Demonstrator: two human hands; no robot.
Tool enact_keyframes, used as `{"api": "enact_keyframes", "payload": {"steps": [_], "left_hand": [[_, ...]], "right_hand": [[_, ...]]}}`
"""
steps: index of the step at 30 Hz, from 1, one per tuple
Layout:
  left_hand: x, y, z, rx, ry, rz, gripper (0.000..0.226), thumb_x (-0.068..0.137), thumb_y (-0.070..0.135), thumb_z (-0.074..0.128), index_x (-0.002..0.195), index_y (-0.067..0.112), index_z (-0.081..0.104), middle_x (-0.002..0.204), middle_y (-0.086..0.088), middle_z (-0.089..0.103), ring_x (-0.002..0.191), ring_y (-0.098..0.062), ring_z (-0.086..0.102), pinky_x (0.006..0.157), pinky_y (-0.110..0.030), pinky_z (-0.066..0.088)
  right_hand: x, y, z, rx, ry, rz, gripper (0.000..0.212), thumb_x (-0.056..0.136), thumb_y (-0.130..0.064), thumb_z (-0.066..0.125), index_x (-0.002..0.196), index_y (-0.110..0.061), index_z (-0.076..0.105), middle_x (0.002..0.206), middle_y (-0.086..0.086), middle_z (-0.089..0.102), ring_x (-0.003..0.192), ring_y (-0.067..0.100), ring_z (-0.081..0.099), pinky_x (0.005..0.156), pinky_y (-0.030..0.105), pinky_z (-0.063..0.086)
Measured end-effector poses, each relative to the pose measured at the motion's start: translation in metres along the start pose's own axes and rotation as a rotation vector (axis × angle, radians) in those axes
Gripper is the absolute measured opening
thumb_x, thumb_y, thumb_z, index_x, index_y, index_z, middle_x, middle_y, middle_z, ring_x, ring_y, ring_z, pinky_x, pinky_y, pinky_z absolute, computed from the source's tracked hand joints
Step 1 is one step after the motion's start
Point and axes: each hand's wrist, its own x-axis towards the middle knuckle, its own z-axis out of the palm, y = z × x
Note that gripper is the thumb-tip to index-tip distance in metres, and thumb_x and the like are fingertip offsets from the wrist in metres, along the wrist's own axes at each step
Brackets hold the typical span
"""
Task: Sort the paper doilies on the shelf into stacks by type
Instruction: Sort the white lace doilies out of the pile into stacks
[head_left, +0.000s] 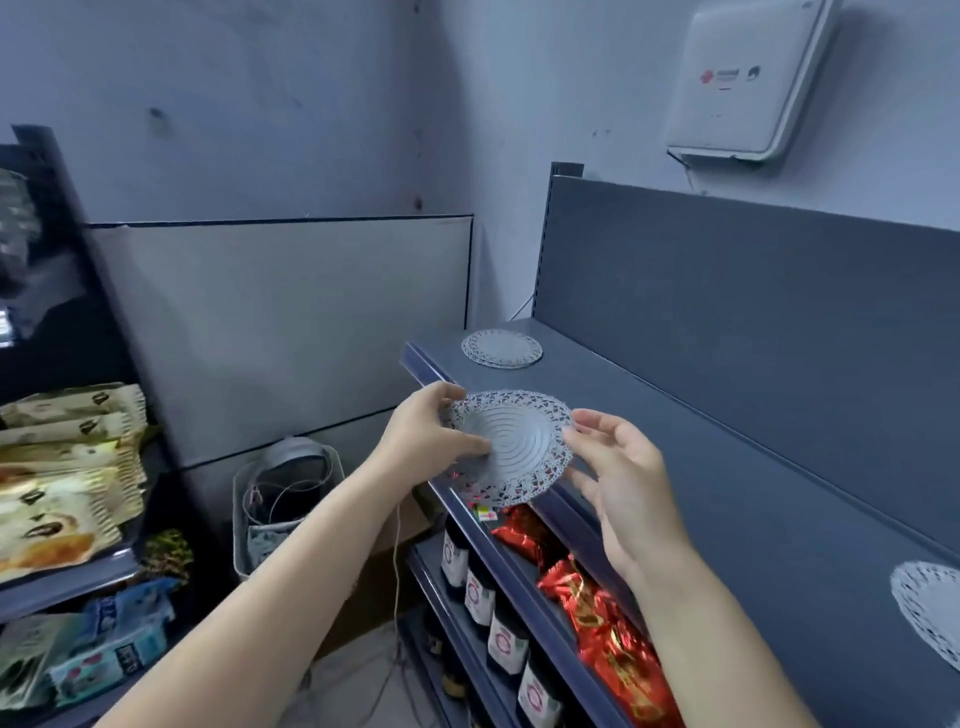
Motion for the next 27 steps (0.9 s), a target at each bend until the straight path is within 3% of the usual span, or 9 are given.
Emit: {"api": "enact_keyframes", "payload": {"steps": [4,7,12,14,17,20,27], "left_hand": [[0.072,-0.01,0.001,0.044,-0.032,0.018,0.066,0.067,0.026,0.084,0.127,0.022,0.055,0.126,0.006,0.056,0.112,-0.011,0.051,0.091,-0.023,0.039],[0.127,-0.019,0.0,0.06,-0.059,0.021,0.064,0.07,0.029,0.082,0.128,0.022,0.054,0.129,0.007,0.055,0.111,-0.009,0.052,0.083,-0.019,0.04],[0.222,-0.034,0.005,0.209,-0.101,0.079,0.062,0.077,0.032,0.074,0.132,0.019,0.049,0.135,0.003,0.048,0.12,-0.013,0.047,0.089,-0.019,0.033],[0.265,-0.044,0.011,0.3,-0.125,0.126,0.062,0.08,0.036,0.069,0.135,0.017,0.045,0.139,0.001,0.045,0.122,-0.016,0.047,0.09,-0.02,0.035],[0.323,-0.061,0.026,0.51,-0.201,0.18,0.063,0.085,0.052,0.059,0.134,0.015,0.043,0.139,-0.003,0.044,0.122,-0.024,0.047,0.099,-0.034,0.04],[0.365,-0.073,0.035,0.659,-0.286,0.262,0.067,0.087,0.062,0.048,0.13,0.012,0.046,0.136,-0.005,0.048,0.121,-0.028,0.046,0.096,-0.038,0.041],[0.404,-0.052,0.055,0.684,-0.308,0.555,0.062,0.089,0.06,0.047,0.127,0.012,0.048,0.13,-0.004,0.052,0.118,-0.028,0.047,0.093,-0.037,0.041]], "right_hand": [[0.073,0.008,0.028,-0.143,-0.012,-0.051,0.022,0.082,-0.016,0.07,0.102,-0.024,0.064,0.112,-0.007,0.063,0.117,0.014,0.056,0.103,0.04,0.044],[0.129,0.014,0.045,-0.22,0.002,-0.065,0.025,0.086,-0.012,0.065,0.109,-0.021,0.062,0.114,-0.011,0.059,0.121,0.011,0.05,0.102,0.035,0.042],[0.226,0.032,0.072,-0.393,0.034,-0.069,0.024,0.087,-0.015,0.064,0.11,-0.022,0.06,0.117,-0.007,0.056,0.121,0.009,0.046,0.094,0.026,0.037],[0.274,0.045,0.082,-0.553,0.094,-0.11,0.025,0.087,-0.018,0.063,0.11,-0.024,0.059,0.118,-0.007,0.057,0.122,0.013,0.049,0.095,0.028,0.039],[0.33,0.068,0.086,-0.968,0.123,-0.099,0.033,0.089,-0.024,0.059,0.122,-0.023,0.056,0.127,-0.003,0.059,0.117,0.02,0.052,0.091,0.03,0.043],[0.355,0.085,0.082,-1.194,0.148,-0.023,0.038,0.091,-0.031,0.055,0.127,-0.02,0.054,0.129,0.0,0.057,0.12,0.022,0.049,0.093,0.032,0.044],[0.352,0.071,0.064,-1.317,0.344,-0.073,0.037,0.096,-0.031,0.048,0.132,-0.021,0.049,0.134,-0.003,0.053,0.126,0.017,0.042,0.094,0.033,0.042]]}}
